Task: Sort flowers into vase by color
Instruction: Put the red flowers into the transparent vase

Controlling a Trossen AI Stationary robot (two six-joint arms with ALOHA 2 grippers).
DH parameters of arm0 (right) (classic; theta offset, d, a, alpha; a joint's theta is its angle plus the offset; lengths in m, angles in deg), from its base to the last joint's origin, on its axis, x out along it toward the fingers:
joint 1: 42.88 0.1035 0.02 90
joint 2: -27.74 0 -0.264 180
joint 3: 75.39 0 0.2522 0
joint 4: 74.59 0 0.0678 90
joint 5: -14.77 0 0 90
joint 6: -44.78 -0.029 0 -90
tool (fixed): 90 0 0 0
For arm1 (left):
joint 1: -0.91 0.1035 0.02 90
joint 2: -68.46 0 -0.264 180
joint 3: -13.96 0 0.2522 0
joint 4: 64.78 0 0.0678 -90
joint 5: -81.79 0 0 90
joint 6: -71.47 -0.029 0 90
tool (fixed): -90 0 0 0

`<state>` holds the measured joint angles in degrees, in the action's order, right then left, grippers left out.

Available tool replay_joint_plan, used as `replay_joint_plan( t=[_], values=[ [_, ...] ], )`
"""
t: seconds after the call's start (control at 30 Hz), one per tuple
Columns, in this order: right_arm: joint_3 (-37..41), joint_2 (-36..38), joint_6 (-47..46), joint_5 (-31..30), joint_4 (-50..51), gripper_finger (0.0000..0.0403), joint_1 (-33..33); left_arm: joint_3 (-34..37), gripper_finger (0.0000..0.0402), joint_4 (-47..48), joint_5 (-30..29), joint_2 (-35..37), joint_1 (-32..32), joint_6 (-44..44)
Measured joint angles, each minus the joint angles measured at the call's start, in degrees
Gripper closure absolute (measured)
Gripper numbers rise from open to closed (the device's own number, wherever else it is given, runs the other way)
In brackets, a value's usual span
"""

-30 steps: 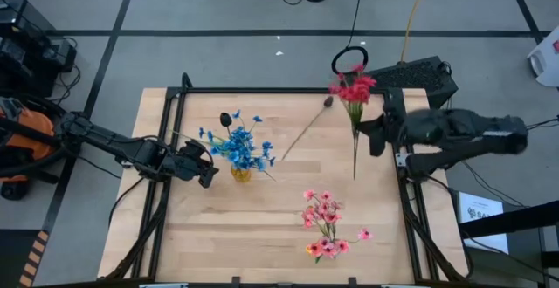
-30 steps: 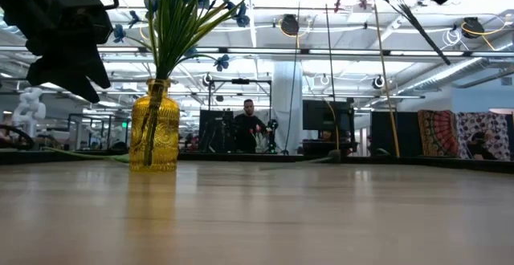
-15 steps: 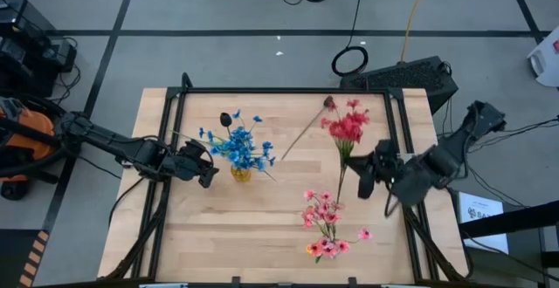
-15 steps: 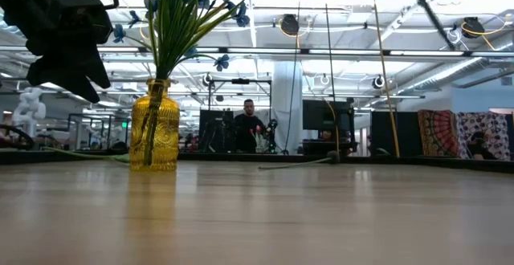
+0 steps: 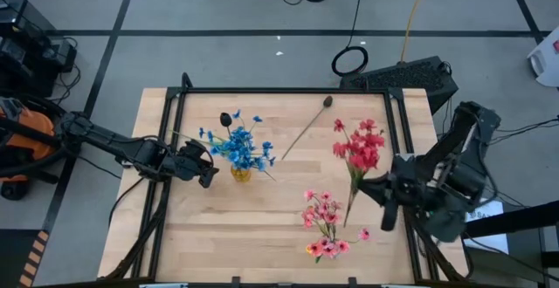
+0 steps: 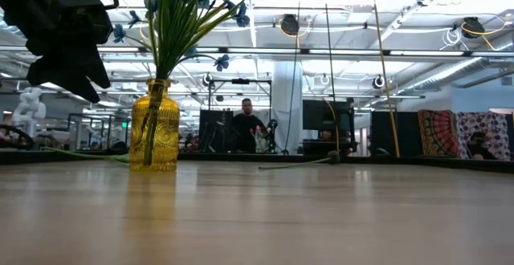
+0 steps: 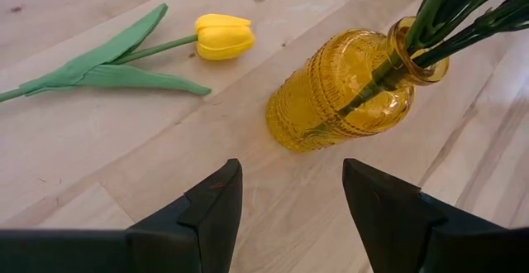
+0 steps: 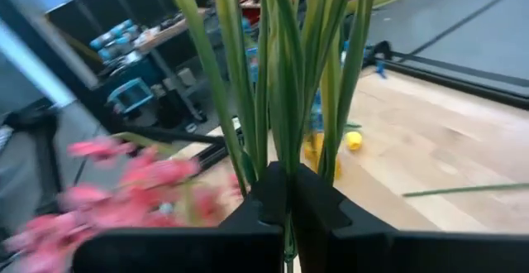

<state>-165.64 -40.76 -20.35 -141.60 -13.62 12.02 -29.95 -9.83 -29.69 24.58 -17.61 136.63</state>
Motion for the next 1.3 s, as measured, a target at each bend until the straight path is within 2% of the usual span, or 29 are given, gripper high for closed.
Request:
replay_joint_plan(
  t=[0.23, 0.5, 0.63, 0.77, 1.0, 1.17, 1.3],
  values=[
    [-7.1, -4.1, 0.1, 0.1, 3.7, 0.0402, 7.2, 0.0, 0.0188, 0.0, 0.0, 0.0, 0.0, 0.0],
    [-7.6, -7.1, -4.6, 0.4, 3.7, 0.0402, 15.2, 0.0, 0.0188, 0.0, 0.0, 0.0, 0.0, -0.1],
    [-7.6, -7.1, -4.7, 0.6, 1.8, 0.0402, 19.7, 0.0, 0.0188, 0.0, 0.0, 0.0, 0.0, -5.5],
    [-7.6, -7.0, -1.3, -2.2, -1.1, 0.0402, 23.4, 0.0, 0.0188, 0.1, 0.0, 0.0, 0.0, -6.1],
    [-7.6, -9.0, 10.2, -8.7, -8.1, 0.0402, 22.9, 0.0, 0.0188, 0.1, 0.0, 0.0, 0.0, -6.1],
    [-7.6, -12.3, 16.1, -8.7, -12.9, 0.0403, 18.8, 0.0, 0.0188, 0.3, -0.1, 0.0, 0.0, -6.0],
    [-7.6, -14.6, 17.5, -9.0, -13.2, 0.0403, 16.3, 0.0, 0.0188, 0.3, -1.1, 0.0, 0.0, -6.1]
  ],
)
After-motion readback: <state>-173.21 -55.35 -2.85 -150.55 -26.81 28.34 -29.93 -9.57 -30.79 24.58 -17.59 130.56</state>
